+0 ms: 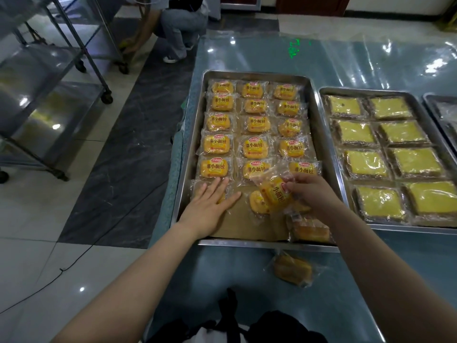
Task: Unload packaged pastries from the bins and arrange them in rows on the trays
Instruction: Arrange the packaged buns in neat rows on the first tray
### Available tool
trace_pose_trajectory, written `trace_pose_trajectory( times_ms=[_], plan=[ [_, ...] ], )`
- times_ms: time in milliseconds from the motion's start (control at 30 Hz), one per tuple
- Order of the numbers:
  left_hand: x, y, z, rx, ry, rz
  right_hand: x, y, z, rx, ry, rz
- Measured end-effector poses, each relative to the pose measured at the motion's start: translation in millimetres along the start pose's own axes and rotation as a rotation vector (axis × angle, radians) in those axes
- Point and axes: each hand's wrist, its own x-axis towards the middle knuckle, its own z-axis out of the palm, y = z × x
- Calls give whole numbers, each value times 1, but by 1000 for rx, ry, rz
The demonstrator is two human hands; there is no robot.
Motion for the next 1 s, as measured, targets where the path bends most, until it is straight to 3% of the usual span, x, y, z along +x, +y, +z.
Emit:
trace_pose_trajectory(
  times_ms=[300,467,600,700,800,1000],
  plan=[
    [-55,-10,-16,-460,403,-273,13,-21,59,-432,-155,-349],
    [-80,-21,-15,-534,458,-377,16,-25,122,-692,-326,-431],
    [-76,-16,-13,-515,461,-363,16,-16,150,-801,-376,-479],
    [-66,-10,-13,-449,373,-303,17,-5,151,-869,-340,-537],
    [-56,-3,-9,-387,314,-270,15,3,138,-855,-181,-663],
    [-40,5,-8,-336,293,-248,16,19,67,-697,53,-557]
  ],
)
